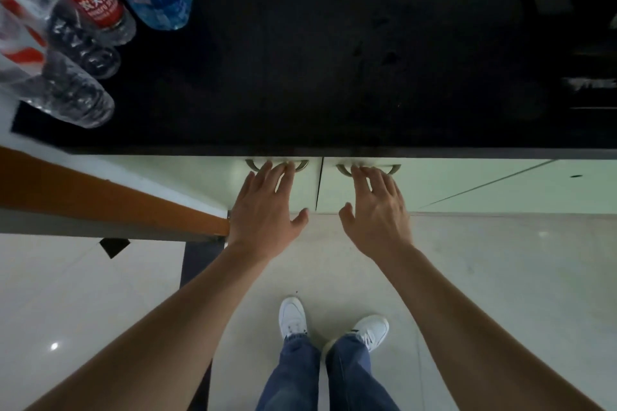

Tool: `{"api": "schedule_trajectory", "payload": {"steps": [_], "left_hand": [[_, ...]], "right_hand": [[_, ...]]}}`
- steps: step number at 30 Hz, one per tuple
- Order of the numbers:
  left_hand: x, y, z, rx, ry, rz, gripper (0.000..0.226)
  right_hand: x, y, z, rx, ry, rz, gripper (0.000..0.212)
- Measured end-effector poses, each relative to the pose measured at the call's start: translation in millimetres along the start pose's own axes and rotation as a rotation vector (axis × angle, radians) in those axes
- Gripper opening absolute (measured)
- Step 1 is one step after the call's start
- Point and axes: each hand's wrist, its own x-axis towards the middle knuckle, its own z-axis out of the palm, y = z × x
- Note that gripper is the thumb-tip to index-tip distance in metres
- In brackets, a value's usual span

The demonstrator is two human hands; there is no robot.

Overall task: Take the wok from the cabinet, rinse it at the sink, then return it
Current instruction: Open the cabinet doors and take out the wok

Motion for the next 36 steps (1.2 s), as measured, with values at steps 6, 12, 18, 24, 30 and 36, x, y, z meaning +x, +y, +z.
{"api": "schedule_trajectory", "payload": {"steps": [6, 12, 18, 24, 30, 36], "left_hand": [[-12.2, 0.5, 14.5, -0.046, 0.029, -0.018, 0.075], [-52.2, -7.4, 19.1, -0.038, 0.015, 0.020, 0.067], [-108.5, -15.5, 28.1, -0.053, -0.021, 0.025, 0.072], [-163.2, -27.4, 34.3, 0.006, -0.096, -0.017, 0.093], [-230.8, -47.0, 32.4, -0.057, -0.134, -0.150, 0.090], [-260.2, -48.9, 29.1, -0.261, -0.060, -0.352, 0.084]], "right_hand": [[-11.7, 1.4, 11.9, 0.026, 0.015, 0.036, 0.054], [-57.7, 4.9, 3.9, 0.048, -0.065, 0.076, 0.055], [-93.7, 9.6, -4.5, 0.036, -0.118, 0.107, 0.054], [-147.4, 26.3, -10.9, -0.013, -0.145, 0.145, 0.057], [-214.1, 66.9, -26.9, 0.044, -0.182, 0.232, 0.070], [-268.8, 98.2, -48.1, 0.244, -0.157, 0.411, 0.079]]}}
